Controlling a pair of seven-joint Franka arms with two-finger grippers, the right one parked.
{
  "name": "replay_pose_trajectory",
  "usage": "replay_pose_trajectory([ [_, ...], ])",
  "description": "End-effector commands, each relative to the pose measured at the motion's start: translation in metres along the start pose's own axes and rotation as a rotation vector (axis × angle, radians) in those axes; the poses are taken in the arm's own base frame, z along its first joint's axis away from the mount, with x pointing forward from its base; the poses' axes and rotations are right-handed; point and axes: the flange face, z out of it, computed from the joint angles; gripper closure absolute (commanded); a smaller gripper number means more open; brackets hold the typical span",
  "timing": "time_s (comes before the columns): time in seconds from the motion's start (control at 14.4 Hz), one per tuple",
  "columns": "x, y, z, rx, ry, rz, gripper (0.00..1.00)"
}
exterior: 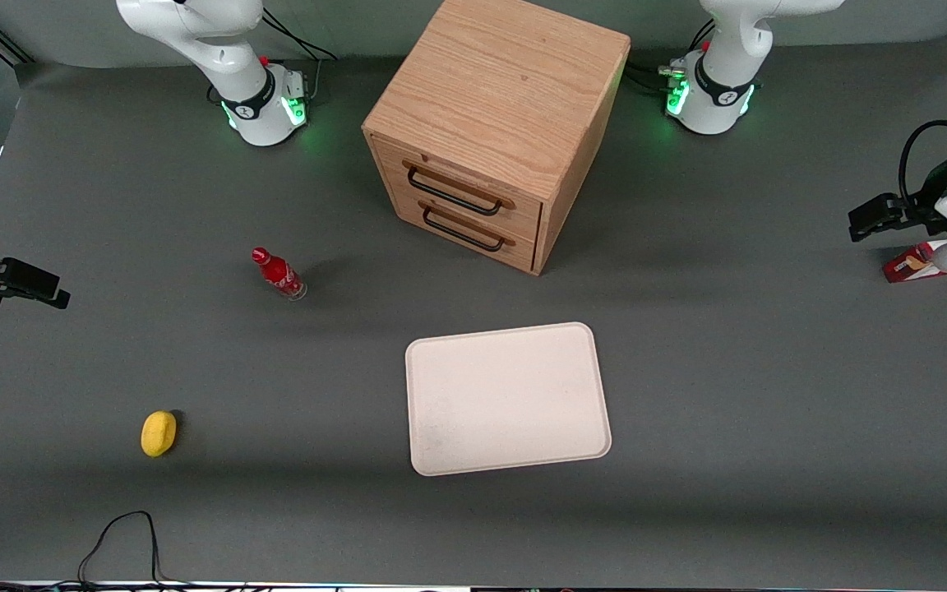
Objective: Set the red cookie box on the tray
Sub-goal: 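Move the left gripper over the red cookie box lying on the table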
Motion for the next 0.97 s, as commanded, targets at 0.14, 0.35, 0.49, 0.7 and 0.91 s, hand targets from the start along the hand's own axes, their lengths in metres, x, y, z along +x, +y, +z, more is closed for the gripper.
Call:
replay_pose_trajectory([
  [0.14,0.002,0.019,-0.009,0.013,0.006,-0.002,0.00],
  [0.35,0.001,0.018,-0.010,0.003,0.001,-0.027,0.00],
  [0.49,0.002,0.019,-0.012,0.002,0.006,-0.018,0.00],
  [0.7,0.004,0.009,-0.003,0.005,-0.029,-0.031,0.00],
  [0.91,0.004,-0.016,-0.003,-0.001,-0.031,-0.074,0.00],
])
